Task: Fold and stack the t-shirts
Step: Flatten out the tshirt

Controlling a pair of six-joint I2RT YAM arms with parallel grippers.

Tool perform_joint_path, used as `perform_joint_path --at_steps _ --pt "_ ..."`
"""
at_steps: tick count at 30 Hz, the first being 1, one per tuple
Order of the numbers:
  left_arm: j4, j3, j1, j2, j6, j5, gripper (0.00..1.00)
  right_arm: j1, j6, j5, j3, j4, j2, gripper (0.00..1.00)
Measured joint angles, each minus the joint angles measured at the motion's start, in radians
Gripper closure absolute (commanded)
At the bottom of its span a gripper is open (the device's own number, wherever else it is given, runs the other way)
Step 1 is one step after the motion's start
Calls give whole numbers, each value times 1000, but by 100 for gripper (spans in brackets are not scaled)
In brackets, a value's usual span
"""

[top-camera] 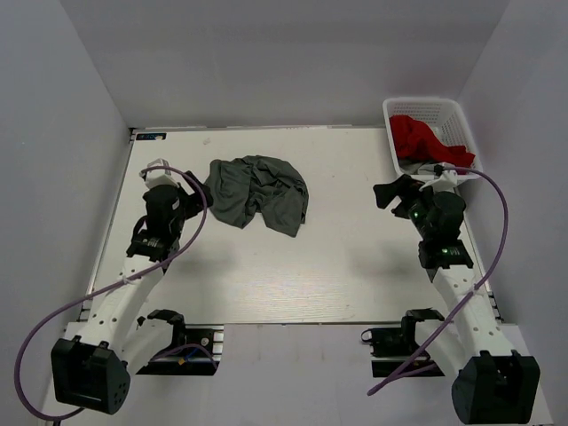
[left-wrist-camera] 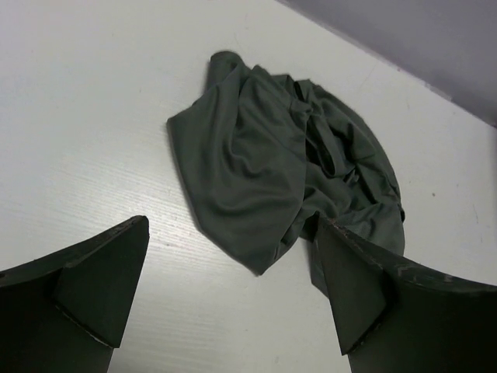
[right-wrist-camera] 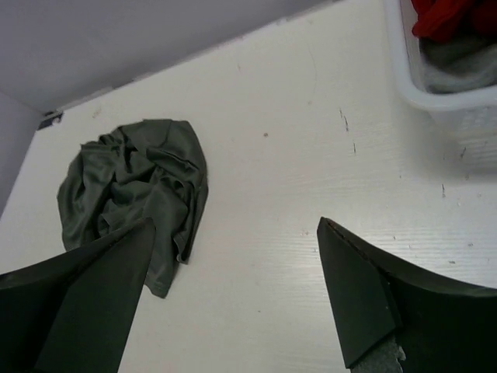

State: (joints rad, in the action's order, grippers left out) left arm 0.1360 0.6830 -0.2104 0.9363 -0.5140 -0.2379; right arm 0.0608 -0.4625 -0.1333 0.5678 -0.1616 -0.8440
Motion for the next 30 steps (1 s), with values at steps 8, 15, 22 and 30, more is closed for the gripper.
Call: perform_joint_path --at_steps 8,15,22,30 --pt "74 6 -9 199 -53 153 1 18 39 -101 148 120 -321 10" --pt "63 4 -61 377 -29 354 1 257 79 -145 278 212 -599 10" --pt "37 8 -147 485 -18 369 1 422 92 -37 391 290 -720 10" --pt "37 122 -175 647 -77 237 15 544 61 2 404 280 -818 10"
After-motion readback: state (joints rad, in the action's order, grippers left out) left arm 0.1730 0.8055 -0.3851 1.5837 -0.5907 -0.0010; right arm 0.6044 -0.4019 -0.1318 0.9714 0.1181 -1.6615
